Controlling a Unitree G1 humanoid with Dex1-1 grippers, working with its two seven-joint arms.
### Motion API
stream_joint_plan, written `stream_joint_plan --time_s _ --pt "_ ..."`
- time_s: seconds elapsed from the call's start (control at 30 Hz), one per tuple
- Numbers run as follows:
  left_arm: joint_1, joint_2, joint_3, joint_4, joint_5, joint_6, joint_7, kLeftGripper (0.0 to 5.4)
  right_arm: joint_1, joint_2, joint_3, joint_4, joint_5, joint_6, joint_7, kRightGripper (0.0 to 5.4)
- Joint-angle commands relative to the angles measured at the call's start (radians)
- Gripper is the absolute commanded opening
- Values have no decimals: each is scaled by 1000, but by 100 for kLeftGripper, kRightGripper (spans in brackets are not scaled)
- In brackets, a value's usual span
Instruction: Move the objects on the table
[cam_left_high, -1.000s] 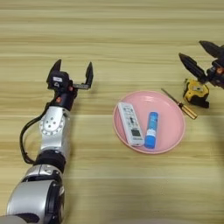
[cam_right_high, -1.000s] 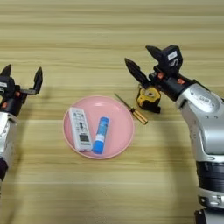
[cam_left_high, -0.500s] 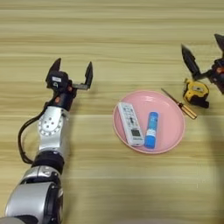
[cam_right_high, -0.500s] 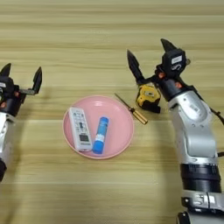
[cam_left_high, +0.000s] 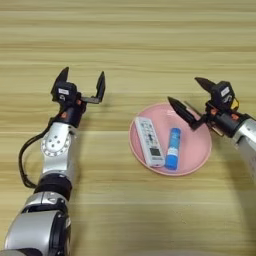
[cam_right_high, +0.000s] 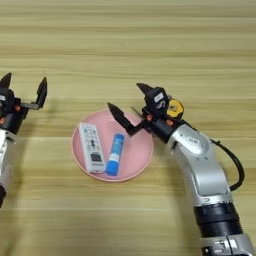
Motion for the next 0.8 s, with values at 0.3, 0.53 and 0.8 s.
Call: stream_joint_plan --time_s 0.3,0.53,0.8 --pt "-6 -9 -9 7 5 10 18 540 -118 87 59 -107 158 612 -101 539" --pt "-10 -14 -10 13 6 7 24 540 -192 164 2 -9 180 776 -220 539" --pt "-9 -19 -12 12 7 3 31 540 -211 171 59 100 131 815 -241 539"
